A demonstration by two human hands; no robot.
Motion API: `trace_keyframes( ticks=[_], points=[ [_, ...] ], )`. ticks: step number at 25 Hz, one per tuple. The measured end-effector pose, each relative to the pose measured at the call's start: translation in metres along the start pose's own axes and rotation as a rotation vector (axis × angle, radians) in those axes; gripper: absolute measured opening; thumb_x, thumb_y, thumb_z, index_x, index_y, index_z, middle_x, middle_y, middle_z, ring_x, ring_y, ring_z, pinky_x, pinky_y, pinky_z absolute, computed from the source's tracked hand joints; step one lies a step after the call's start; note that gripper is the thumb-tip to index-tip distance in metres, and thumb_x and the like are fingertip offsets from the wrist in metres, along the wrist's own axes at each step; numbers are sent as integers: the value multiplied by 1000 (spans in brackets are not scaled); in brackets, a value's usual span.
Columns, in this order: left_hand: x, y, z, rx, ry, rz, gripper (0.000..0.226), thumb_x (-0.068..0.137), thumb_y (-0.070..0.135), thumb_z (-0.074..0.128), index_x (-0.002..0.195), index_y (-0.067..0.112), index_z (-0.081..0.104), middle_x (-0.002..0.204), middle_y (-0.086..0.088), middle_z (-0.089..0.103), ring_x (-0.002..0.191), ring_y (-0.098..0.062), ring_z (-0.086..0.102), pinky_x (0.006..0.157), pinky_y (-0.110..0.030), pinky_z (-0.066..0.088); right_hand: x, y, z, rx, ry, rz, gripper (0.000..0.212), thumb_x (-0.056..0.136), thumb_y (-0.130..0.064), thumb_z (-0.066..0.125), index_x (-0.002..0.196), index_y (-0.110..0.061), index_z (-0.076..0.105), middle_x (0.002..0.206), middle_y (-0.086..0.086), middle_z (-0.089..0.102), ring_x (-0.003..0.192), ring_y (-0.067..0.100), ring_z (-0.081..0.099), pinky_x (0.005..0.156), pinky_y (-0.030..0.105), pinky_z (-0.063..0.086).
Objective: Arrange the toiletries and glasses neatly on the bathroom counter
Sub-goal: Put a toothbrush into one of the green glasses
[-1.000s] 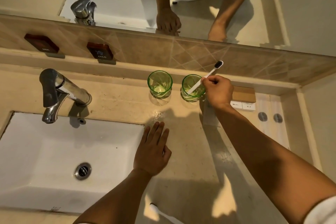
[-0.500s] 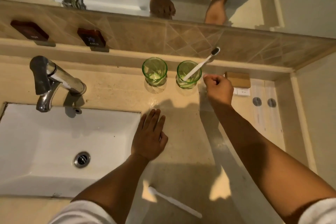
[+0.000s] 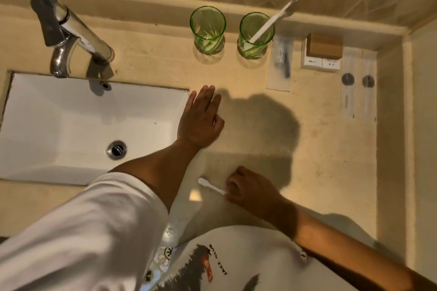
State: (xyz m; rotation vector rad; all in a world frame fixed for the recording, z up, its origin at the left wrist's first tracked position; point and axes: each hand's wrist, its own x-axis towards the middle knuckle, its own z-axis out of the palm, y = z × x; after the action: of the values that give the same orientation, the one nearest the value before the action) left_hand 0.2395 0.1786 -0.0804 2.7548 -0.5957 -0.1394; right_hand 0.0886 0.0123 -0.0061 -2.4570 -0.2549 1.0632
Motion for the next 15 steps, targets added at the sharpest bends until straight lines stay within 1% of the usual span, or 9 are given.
trace_keyframes(
  ticks=[2, 4, 6, 8, 10, 12, 13, 14, 15],
  points=[
    [0, 1, -2, -10, -2, 1, 58, 93, 31, 45, 147, 9, 45, 159, -14, 36, 151, -28, 24, 124, -50, 17, -5, -7, 13, -51, 20, 20, 35, 93, -48, 57, 114, -21, 58, 114, 0, 53, 97, 22, 59, 80, 38, 50],
    [0, 1, -3, -12, -6, 3, 58, 94, 31, 45, 147, 9, 44, 160, -14, 35, 152, -28, 23, 124, -50, 17, -6, -9, 18, -122, 37, 18, 31, 94, -44, 54, 113, -20, 58, 115, 3, 56, 101, 24, 60, 83, 40, 50],
    [0, -1, -1, -16, -5, 3, 59, 94, 32, 44, 148, 9, 43, 160, -14, 34, 152, -27, 22, 124, -49, 16, -5, -6, 20, -121, 15, 14, 28, 96, -40, 52, 112, -20, 61, 115, 2, 60, 103, 23, 61, 86, 38, 50],
    [0, -2, -1, -15, 12, 11, 60, 94, 32, 44, 149, 9, 42, 160, -14, 35, 152, -27, 23, 125, -48, 16, -1, -1, 7, -29, 34, 33, 25, 95, -38, 53, 109, -22, 66, 109, -1, 64, 99, 19, 61, 85, 33, 49],
    [0, -1, -2, -25, 9, 6, 60, 93, 32, 44, 149, 10, 43, 160, -13, 35, 153, -25, 22, 125, -47, 16, 6, 7, -21, 75, 139, 83, 19, 94, -35, 57, 101, -22, 70, 98, -3, 68, 87, 14, 63, 78, 30, 50],
    [0, -1, -2, -33, -8, -7, 60, 94, 33, 43, 149, 11, 42, 161, -11, 33, 154, -24, 19, 125, -46, 15, 18, 15, -54, 169, 307, 116, 14, 94, -31, 62, 90, -23, 72, 82, -8, 68, 71, 7, 62, 69, 26, 51],
    [1, -2, -1, -40, -12, -13, 59, 95, 34, 42, 150, 12, 42, 162, -10, 32, 154, -24, 17, 125, -46, 14, 25, 17, -72, 217, 391, 126, 13, 94, -30, 64, 85, -24, 72, 75, -11, 67, 67, 5, 63, 65, 21, 50],
    [1, -2, -1, -48, -12, -17, 59, 95, 34, 43, 150, 12, 42, 163, -10, 31, 154, -24, 16, 125, -47, 14, 33, 19, -89, 280, 452, 142, 14, 93, -30, 65, 82, -26, 72, 71, -13, 67, 68, 3, 63, 63, 15, 47],
    [2, -3, -1, -52, -5, -19, 59, 95, 34, 43, 150, 12, 43, 162, -10, 32, 154, -24, 16, 125, -47, 15, 43, 18, -108, 335, 508, 158, 15, 93, -32, 66, 80, -28, 72, 70, -15, 68, 69, -1, 64, 63, 12, 45]
  ],
)
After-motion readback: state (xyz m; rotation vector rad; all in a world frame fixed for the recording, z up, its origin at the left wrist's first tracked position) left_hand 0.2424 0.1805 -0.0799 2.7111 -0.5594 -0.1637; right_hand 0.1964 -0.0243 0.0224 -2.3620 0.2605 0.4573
